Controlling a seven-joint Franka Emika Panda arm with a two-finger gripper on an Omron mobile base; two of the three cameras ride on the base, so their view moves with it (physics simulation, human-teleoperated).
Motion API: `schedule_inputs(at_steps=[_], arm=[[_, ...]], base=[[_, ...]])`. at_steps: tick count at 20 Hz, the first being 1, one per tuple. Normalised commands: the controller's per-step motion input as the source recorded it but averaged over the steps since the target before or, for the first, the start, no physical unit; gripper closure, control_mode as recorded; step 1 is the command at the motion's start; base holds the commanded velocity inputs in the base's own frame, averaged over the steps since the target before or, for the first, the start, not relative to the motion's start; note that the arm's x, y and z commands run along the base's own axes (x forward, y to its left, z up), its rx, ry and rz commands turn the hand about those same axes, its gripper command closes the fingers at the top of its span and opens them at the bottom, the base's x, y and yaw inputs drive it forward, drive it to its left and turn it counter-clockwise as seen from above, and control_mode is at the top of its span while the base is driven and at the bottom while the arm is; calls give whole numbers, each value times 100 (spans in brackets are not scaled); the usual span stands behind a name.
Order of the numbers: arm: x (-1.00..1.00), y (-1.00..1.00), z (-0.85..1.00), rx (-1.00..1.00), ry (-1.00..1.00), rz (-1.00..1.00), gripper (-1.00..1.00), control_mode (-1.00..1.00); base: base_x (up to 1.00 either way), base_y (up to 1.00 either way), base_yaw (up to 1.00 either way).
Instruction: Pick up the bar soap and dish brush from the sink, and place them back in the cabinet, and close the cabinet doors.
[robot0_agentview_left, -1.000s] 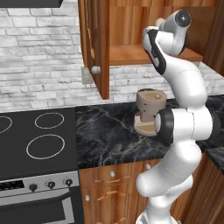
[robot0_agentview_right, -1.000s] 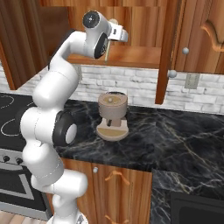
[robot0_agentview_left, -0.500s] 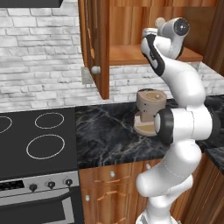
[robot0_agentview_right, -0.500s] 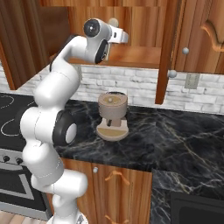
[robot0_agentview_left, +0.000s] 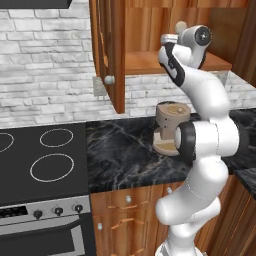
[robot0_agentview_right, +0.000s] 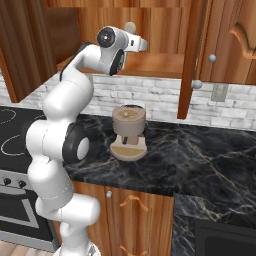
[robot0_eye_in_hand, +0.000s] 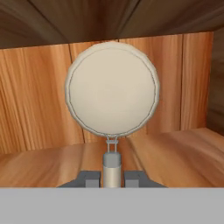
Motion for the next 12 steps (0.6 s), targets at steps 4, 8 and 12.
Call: schedule_inputs(at_steps=[4, 8, 12], arm=[[20, 0, 0, 0, 0, 0, 100, -100], [28, 0, 0, 0, 0, 0, 100, -100], [36, 0, 0, 0, 0, 0, 100, -100]], base=[[0, 0, 0], [0, 0, 0], [0, 0, 0]])
